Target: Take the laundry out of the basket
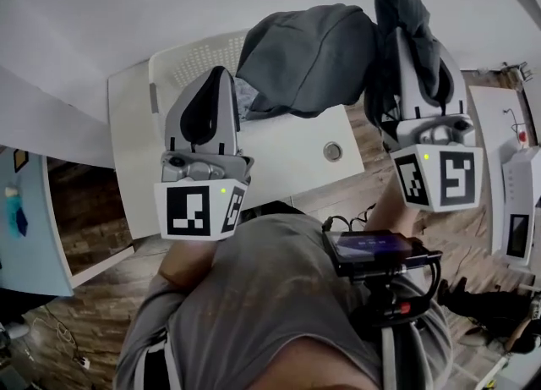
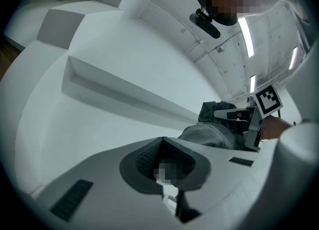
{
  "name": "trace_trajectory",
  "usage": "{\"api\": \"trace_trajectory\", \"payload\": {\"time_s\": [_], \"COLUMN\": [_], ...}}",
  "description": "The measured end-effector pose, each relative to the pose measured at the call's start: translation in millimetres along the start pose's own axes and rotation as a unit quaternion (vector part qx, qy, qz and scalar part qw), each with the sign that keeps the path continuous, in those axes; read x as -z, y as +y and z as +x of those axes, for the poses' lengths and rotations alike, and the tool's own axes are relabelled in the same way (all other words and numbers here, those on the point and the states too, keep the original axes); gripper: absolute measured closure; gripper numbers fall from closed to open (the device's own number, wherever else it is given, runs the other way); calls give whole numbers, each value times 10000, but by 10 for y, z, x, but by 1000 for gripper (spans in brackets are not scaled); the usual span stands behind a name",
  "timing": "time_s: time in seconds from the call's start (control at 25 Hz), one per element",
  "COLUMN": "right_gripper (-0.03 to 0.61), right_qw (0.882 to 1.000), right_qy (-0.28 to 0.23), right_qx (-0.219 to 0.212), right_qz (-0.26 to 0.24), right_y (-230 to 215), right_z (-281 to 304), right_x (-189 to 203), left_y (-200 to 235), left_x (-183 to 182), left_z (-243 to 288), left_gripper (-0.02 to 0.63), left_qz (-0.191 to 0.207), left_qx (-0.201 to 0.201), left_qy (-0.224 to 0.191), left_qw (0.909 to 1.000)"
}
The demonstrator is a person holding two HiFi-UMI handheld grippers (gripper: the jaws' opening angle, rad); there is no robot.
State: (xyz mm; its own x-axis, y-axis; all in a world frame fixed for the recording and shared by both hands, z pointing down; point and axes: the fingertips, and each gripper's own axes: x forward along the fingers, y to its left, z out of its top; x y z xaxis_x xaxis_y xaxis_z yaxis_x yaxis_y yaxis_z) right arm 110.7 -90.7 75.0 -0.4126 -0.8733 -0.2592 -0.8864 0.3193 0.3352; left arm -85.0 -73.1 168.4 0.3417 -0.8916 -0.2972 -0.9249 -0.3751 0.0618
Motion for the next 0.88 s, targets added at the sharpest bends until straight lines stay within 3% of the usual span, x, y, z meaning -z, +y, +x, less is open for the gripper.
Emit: {"api": "trace_trajectory", "payload": {"time_s": [0.44,0.88], "right_gripper": [525,525], "right_qw": [9965,9943], "right_qy": [111,430], "right_qx": [785,938], "right_qz": [-251,-255], "right_y": [-580,-722], "right_z": [-415,-582], "right_x": [0,283], "left_y": [-346,-579], "left_x": [167,320], "left_z": [266,478], "left_gripper": [606,606], "left_qz": [-125,-231], "left_qx": [528,880], "left_qy": [64,177], "left_qw": [9985,9957]}}
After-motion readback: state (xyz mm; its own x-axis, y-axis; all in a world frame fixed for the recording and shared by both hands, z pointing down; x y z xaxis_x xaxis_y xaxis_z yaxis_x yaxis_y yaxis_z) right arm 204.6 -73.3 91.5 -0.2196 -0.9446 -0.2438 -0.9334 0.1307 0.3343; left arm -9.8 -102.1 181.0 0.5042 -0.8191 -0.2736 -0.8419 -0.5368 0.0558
